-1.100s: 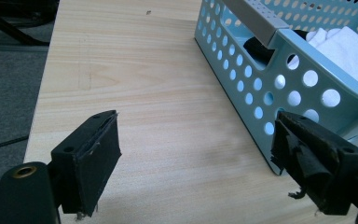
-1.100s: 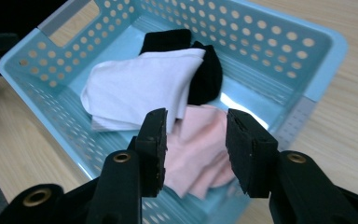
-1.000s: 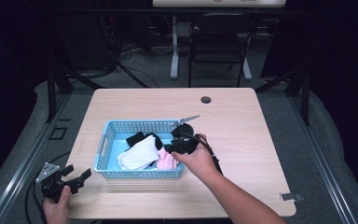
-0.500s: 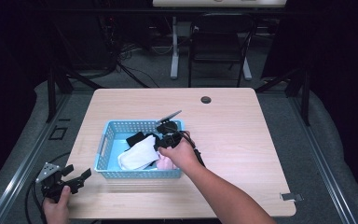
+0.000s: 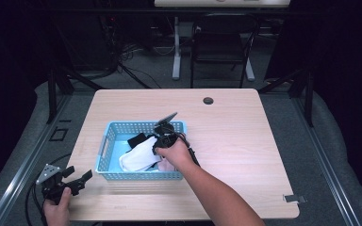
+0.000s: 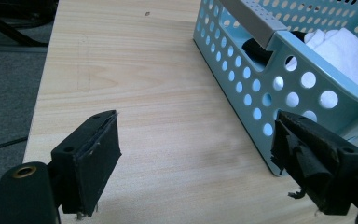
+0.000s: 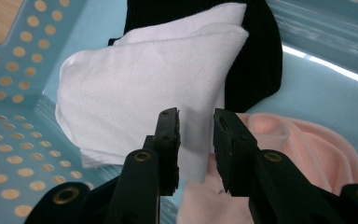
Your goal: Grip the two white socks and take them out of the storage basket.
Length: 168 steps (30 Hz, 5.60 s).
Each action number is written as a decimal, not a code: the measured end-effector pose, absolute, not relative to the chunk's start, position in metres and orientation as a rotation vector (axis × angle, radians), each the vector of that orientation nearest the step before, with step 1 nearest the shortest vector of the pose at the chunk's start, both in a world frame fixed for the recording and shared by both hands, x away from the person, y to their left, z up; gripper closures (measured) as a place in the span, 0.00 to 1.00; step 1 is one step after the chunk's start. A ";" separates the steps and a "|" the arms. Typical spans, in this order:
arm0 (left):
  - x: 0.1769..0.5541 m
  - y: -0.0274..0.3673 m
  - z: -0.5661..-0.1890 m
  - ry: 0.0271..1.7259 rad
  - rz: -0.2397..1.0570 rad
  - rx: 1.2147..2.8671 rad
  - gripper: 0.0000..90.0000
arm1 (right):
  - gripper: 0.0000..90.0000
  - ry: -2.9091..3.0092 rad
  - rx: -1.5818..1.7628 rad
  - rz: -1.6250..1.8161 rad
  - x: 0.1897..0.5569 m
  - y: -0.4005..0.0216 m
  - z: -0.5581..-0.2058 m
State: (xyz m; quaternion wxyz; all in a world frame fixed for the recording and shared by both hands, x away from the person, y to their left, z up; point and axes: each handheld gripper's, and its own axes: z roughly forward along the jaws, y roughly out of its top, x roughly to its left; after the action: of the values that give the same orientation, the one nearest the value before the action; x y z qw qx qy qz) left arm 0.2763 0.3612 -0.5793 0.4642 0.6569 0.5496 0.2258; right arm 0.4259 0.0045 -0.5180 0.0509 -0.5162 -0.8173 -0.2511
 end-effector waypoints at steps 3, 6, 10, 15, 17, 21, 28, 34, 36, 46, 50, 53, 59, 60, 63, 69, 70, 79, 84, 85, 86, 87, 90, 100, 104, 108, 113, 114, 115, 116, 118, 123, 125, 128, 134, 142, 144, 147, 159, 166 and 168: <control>0.276 0.361 -0.579 1.350 0.554 1.613 0.17 | 0.81 -2.491 -1.566 -0.757 0.428 0.005 -0.520; 0.276 0.362 -0.579 1.353 0.547 1.622 0.17 | 0.85 -2.471 -1.570 -0.762 0.429 0.006 -0.522; 0.276 0.361 -0.579 1.347 0.555 1.614 0.17 | 0.93 -2.482 -1.551 -0.764 0.429 0.008 -0.521; 0.276 0.361 -0.579 1.348 0.554 1.612 0.17 | 0.96 -2.533 -1.510 -0.804 0.424 0.011 -0.516; 0.276 0.361 -0.579 1.348 0.555 1.613 0.17 | 0.96 -2.545 -1.510 -0.849 0.420 0.013 -0.514; 0.276 0.361 -0.579 1.346 0.555 1.619 0.17 | 0.97 -2.615 -1.449 -0.885 0.414 0.014 -0.506; 0.276 0.361 -0.579 1.348 0.554 1.620 0.17 | 0.97 -2.699 -1.356 -0.968 0.401 0.016 -0.492; 0.276 0.361 -0.579 1.347 0.554 1.621 0.17 | 0.97 -2.776 -1.285 -1.043 0.392 0.018 -0.477; 0.276 0.361 -0.579 1.347 0.553 1.621 0.17 | 0.97 -2.831 -1.225 -1.122 0.386 0.019 -0.468; 0.276 0.362 -0.579 1.354 0.546 1.613 0.17 | 0.97 -2.932 -1.139 -1.293 0.365 0.017 -0.449; 0.276 0.361 -0.579 1.353 0.546 1.615 0.17 | 0.97 -2.960 -1.108 -1.368 0.355 0.014 -0.441; 0.276 0.361 -0.579 1.354 0.546 1.613 0.17 | 0.97 -2.947 -1.102 -1.441 0.348 0.009 -0.434; 0.276 0.361 -0.579 1.354 0.546 1.613 0.17 | 0.98 -2.874 -1.114 -1.591 0.337 -0.007 -0.420; 0.276 0.362 -0.579 1.354 0.546 1.613 0.17 | 0.97 -2.862 -1.113 -1.615 0.335 -0.010 -0.418; 0.276 0.361 -0.579 1.354 0.546 1.613 0.17 | 0.98 -2.837 -1.117 -1.679 0.327 -0.018 -0.411; 0.276 0.361 -0.580 1.352 0.549 1.610 0.17 | 0.98 -2.809 -1.129 -1.757 0.315 -0.035 -0.404; 0.276 0.361 -0.580 1.352 0.549 1.609 0.17 | 0.98 -2.807 -1.133 -1.767 0.314 -0.039 -0.403; 0.276 0.361 -0.580 1.352 0.552 1.612 0.17 | 0.98 -2.799 -1.209 -1.812 0.300 -0.074 -0.398; 0.276 0.361 -0.579 1.350 0.553 1.622 0.17 | 0.98 -2.792 -1.256 -1.819 0.293 -0.095 -0.398; 0.276 0.361 -0.579 1.350 0.553 1.622 0.17 | 0.98 -2.789 -1.266 -1.818 0.292 -0.099 -0.398; 0.276 0.361 -0.579 1.350 0.553 1.621 0.17 | 0.98 -2.791 -1.278 -1.817 0.290 -0.103 -0.398; 0.276 0.361 -0.579 1.352 0.550 1.629 0.17 | 0.98 -2.799 -1.287 -1.810 0.289 -0.107 -0.398; 0.276 0.361 -0.579 1.350 0.554 1.624 0.17 | 0.98 -2.789 -1.325 -1.823 0.284 -0.119 -0.398; 0.276 0.361 -0.579 1.355 0.552 1.627 0.17 | 0.98 -2.781 -1.445 -1.802 0.275 -0.152 -0.403; 0.276 0.361 -0.579 1.356 0.551 1.627 0.17 | 0.98 -2.770 -1.486 -1.790 0.275 -0.161 -0.408; 0.276 0.361 -0.579 1.357 0.552 1.626 0.17 | 0.98 -2.764 -1.515 -1.760 0.276 -0.164 -0.414; 0.276 0.361 -0.579 1.357 0.555 1.629 0.17 | 0.98 -2.757 -1.542 -1.726 0.279 -0.165 -0.427; 0.276 0.361 -0.579 1.357 0.557 1.629 0.17 | 0.98 -2.757 -1.546 -1.719 0.280 -0.165 -0.430; 0.276 0.361 -0.579 1.356 0.555 1.630 0.17 | 0.98 -2.759 -1.551 -1.711 0.280 -0.166 -0.431; 0.276 0.361 -0.579 1.356 0.556 1.630 0.17 | 0.98 -2.754 -1.554 -1.705 0.281 -0.166 -0.434; 0.276 0.361 -0.579 1.357 0.555 1.630 0.17 | 0.98 -2.757 -1.568 -1.684 0.282 -0.166 -0.442; 0.276 0.361 -0.579 1.357 0.555 1.630 0.17 | 0.98 -2.770 -1.608 -1.629 0.284 -0.166 -0.461; 0.276 0.361 -0.580 1.356 0.556 1.632 0.17 | 0.98 -2.754 -1.627 -1.609 0.286 -0.168 -0.469; 0.276 0.361 -0.580 1.356 0.556 1.632 0.17 | 0.98 -2.731 -1.653 -1.582 0.288 -0.172 -0.478; 0.276 0.361 -0.580 1.357 0.557 1.632 0.17 | 0.98 -2.693 -1.751 -1.538 0.294 -0.186 -0.497; 0.276 0.361 -0.580 1.355 0.555 1.632 0.17 | 0.97 -2.583 -1.942 -1.511 0.302 -0.213 -0.520; 0.276 0.361 -0.579 1.355 0.554 1.631 0.17 | 0.97 -2.562 -1.972 -1.503 0.304 -0.218 -0.525; 0.276 0.361 -0.579 1.354 0.555 1.631 0.17 | 0.97 -2.533 -2.021 -1.477 0.307 -0.225 -0.532; 0.276 0.361 -0.579 1.354 0.550 1.628 0.17 | 0.98 -2.499 -2.071 -1.442 0.312 -0.230 -0.542; 0.276 0.361 -0.580 1.355 0.552 1.623 0.17 | 0.72 -2.513 -2.066 -1.503 0.310 -0.230 -0.543; 0.276 0.361 -0.580 1.355 0.555 1.622 0.17 | 0.61 -2.527 -2.069 -1.535 0.310 -0.230 -0.544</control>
State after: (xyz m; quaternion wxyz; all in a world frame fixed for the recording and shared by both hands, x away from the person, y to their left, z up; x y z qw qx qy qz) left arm 0.2765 0.3607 -0.5798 0.4603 0.6588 0.5506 0.2254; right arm 0.3105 -0.2298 -0.5445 -0.2314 -0.5579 -0.6812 -0.4138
